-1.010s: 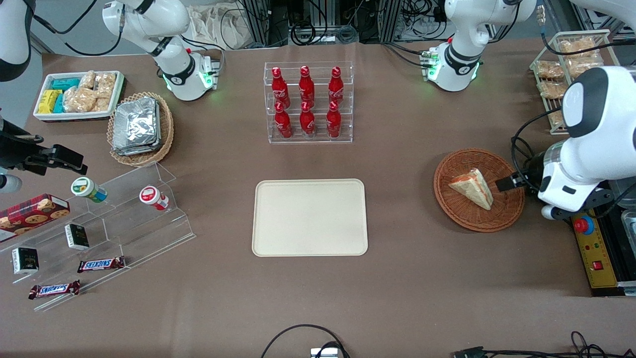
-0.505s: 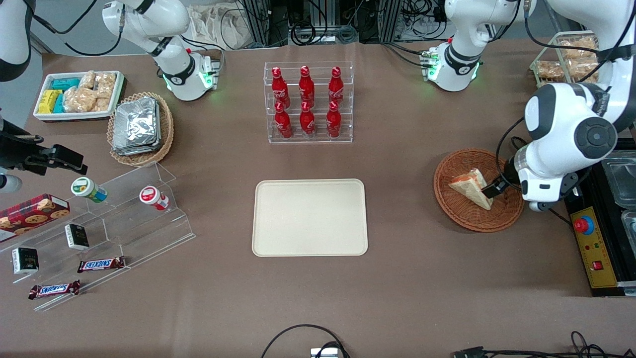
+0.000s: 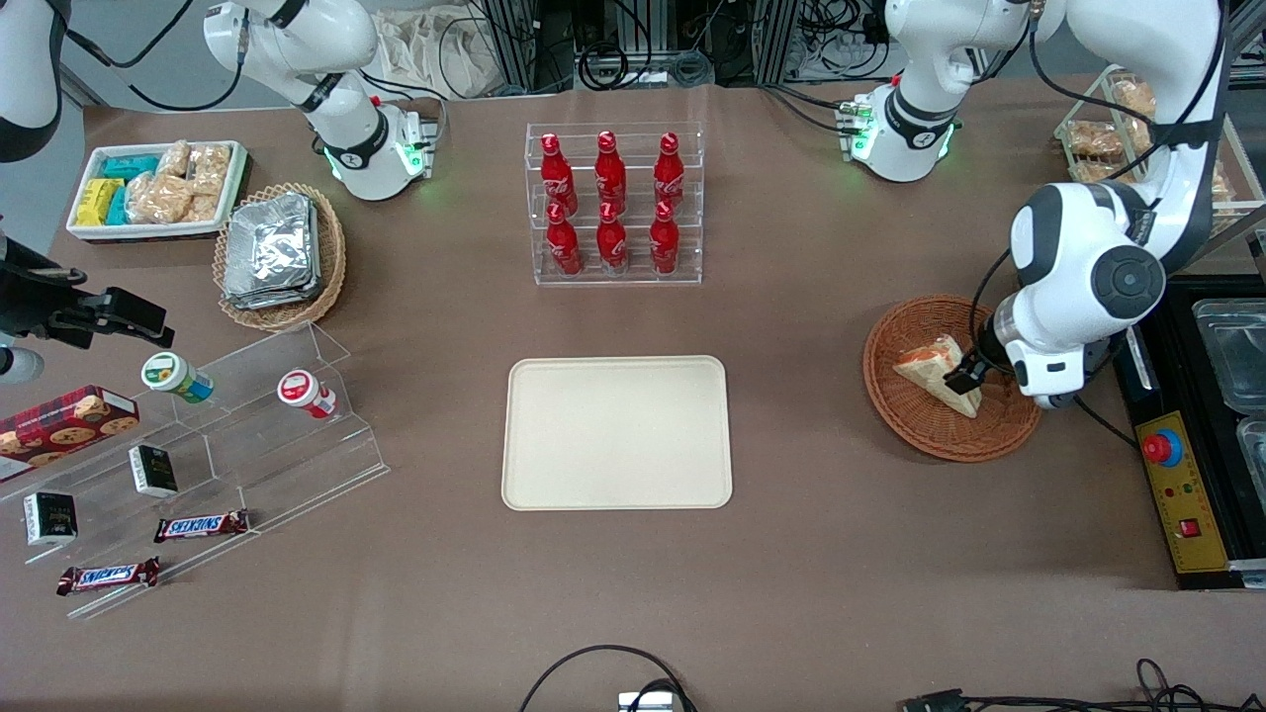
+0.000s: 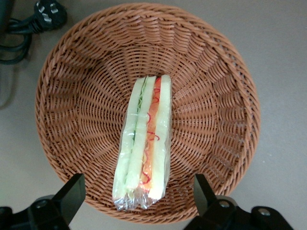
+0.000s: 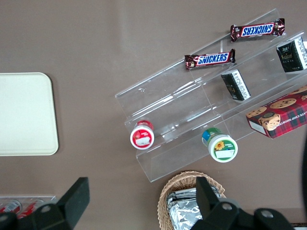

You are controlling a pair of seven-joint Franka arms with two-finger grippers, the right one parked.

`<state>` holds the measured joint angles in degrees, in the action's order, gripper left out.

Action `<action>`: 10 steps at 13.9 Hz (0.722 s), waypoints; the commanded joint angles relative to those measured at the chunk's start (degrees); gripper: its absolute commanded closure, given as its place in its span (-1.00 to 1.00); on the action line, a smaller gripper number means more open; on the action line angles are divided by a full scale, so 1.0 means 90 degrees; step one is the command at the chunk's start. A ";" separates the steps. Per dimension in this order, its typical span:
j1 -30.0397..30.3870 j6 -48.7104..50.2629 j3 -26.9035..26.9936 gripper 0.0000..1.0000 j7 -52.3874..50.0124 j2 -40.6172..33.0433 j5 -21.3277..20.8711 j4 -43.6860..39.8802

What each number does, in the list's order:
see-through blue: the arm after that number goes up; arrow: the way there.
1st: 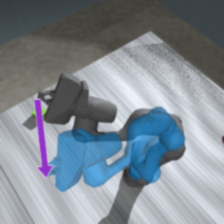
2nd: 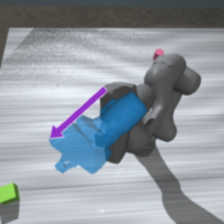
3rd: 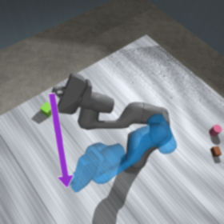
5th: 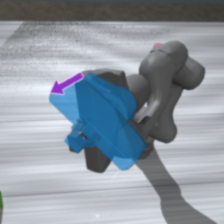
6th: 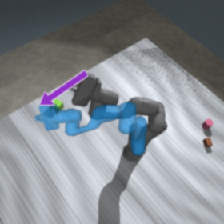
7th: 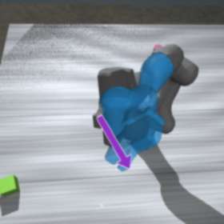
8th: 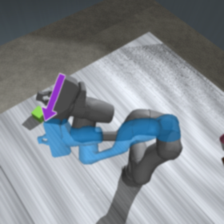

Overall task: Place sandwich from basket to tray
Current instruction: 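Lower the open left gripper around the sandwich and close on it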

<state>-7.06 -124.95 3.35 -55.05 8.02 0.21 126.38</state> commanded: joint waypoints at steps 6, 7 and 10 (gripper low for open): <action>-0.0133 -0.0491 -0.0030 -1.00 -0.0358 0.0602 0.0025 0.0049; -0.0133 -0.0520 -0.0030 -1.00 -0.0358 0.0651 0.0035 0.0049; -0.0123 -0.0540 -0.0030 -0.65 -0.0388 0.0720 0.0045 0.0030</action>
<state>-7.57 -128.63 2.78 -57.21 14.26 0.21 126.52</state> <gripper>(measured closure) 0.000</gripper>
